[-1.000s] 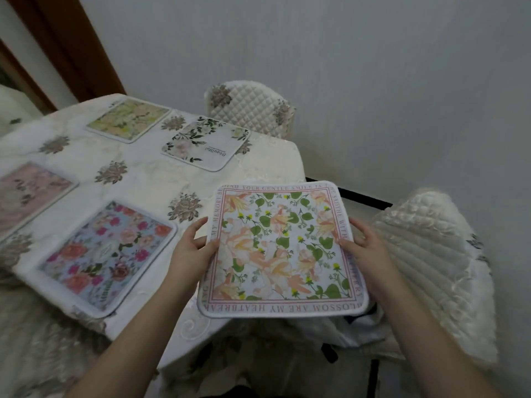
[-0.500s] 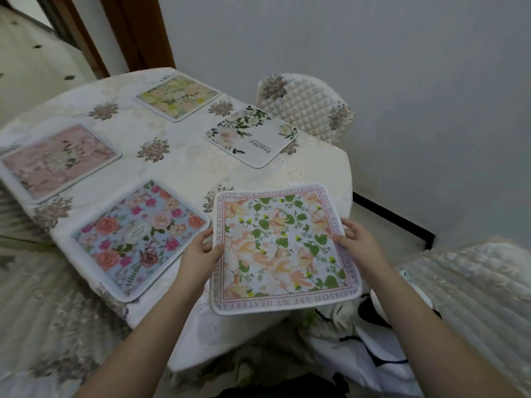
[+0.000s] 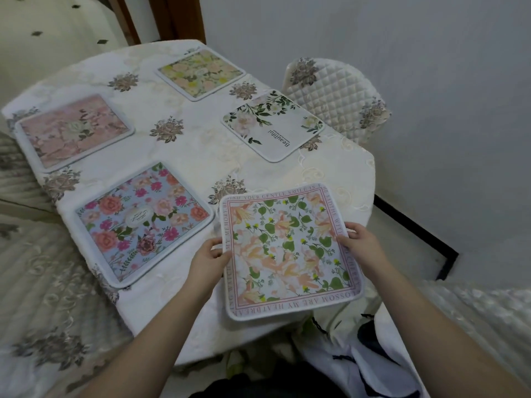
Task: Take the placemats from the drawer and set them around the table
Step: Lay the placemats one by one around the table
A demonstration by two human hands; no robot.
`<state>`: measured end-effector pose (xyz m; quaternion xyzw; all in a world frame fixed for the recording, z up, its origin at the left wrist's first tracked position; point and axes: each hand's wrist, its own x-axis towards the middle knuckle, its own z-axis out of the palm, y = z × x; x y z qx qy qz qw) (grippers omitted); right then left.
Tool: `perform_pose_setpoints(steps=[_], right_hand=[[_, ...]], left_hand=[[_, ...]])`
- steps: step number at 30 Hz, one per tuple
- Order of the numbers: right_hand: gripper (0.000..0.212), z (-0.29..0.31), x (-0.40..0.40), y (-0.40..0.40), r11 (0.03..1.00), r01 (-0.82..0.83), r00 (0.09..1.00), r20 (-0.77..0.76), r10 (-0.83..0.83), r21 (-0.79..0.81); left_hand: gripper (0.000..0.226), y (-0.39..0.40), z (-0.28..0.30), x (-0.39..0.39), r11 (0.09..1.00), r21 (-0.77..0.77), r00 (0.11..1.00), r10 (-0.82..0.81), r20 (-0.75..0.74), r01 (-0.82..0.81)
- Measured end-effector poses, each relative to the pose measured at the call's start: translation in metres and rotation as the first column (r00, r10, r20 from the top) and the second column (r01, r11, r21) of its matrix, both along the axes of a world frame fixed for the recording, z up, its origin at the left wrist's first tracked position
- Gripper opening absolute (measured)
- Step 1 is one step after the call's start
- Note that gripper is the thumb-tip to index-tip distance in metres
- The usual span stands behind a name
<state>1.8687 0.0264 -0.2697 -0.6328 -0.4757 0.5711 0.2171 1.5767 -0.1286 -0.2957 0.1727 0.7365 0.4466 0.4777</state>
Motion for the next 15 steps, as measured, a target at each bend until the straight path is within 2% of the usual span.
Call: perform_pose_setpoints(steps=[3, 10, 15], right_hand=[[0.027, -0.013, 0.002, 0.029, 0.998, -0.064, 0.997, 0.039, 0.063, 0.009], [0.024, -0.034, -0.001, 0.091, 0.952, -0.266, 0.948, 0.221, 0.230, 0.152], [0.028, -0.039, -0.019, 0.119, 0.906, -0.388, 0.903, 0.270, 0.335, 0.172]], left_hand=[[0.018, 0.006, -0.009, 0.014, 0.998, -0.042, 0.999, 0.047, 0.005, -0.046], [0.013, 0.014, -0.032, 0.042, 0.983, -0.109, 0.987, 0.154, 0.041, -0.149], [0.010, 0.018, -0.037, 0.047, 0.968, -0.147, 0.979, 0.204, -0.011, -0.203]])
